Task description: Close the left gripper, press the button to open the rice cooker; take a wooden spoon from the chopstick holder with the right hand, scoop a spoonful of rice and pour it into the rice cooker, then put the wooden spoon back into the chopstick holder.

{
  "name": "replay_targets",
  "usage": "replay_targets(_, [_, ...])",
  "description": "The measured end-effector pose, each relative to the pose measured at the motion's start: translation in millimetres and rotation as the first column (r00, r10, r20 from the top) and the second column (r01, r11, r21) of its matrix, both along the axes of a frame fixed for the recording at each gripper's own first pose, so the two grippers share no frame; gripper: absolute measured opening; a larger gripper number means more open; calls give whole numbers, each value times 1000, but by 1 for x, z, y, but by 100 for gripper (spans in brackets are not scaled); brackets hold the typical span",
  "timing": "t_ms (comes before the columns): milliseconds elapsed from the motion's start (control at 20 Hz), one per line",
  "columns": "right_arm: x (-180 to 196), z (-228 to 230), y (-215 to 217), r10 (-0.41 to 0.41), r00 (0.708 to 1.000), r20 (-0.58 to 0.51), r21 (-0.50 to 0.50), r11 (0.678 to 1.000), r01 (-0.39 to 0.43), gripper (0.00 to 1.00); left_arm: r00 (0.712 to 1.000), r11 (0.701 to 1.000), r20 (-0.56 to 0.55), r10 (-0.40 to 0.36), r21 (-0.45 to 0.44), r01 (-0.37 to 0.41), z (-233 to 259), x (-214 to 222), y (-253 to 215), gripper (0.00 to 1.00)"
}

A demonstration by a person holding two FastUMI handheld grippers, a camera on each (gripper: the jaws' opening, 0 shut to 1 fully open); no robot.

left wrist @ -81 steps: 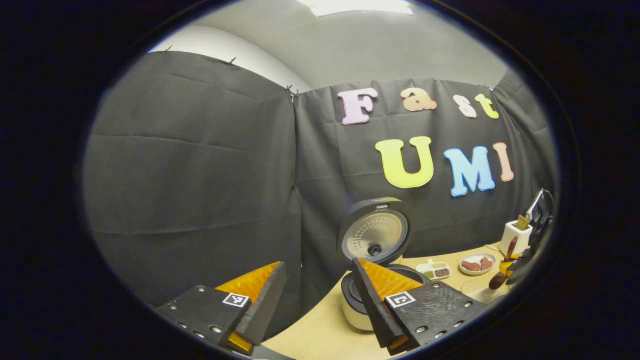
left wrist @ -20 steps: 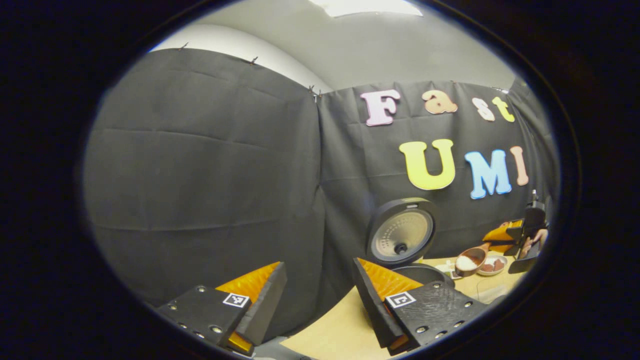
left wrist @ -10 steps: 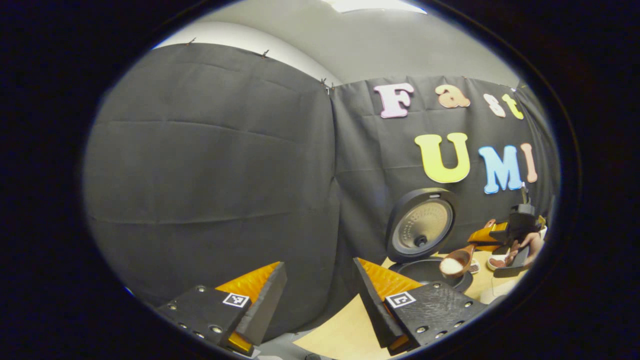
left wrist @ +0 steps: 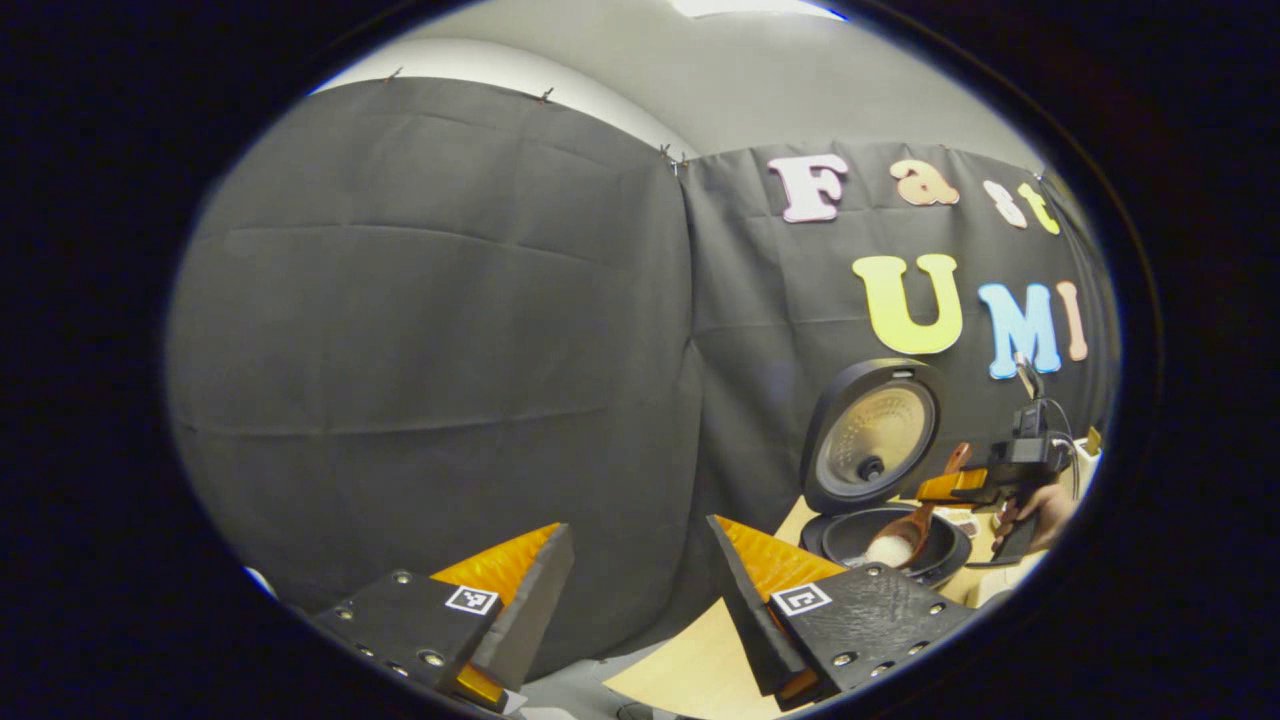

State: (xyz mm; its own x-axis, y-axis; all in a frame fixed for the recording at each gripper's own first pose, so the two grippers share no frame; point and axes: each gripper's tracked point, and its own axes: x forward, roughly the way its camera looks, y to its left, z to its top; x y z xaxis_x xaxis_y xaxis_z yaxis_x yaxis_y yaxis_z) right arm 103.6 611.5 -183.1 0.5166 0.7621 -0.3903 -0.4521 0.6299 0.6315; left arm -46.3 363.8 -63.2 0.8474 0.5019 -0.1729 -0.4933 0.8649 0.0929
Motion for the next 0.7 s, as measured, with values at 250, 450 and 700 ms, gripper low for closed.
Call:
replay_targets(250, [-2,-6,6,83,988,132,-126,990,-66,12,1000,1000,-2,9,-13,-9,-6,-1,4,80])
replay_targets(450, [-5,3,8,154,956,251,-221,970,-98,12,1000,1000,-3,0,-14,0,-4,0,2,80])
replay_targets(700, [-4,13,7,245,884,399,-337,935,-107,12,1000,1000,1,-9,-22,9,-4,1,0,80])
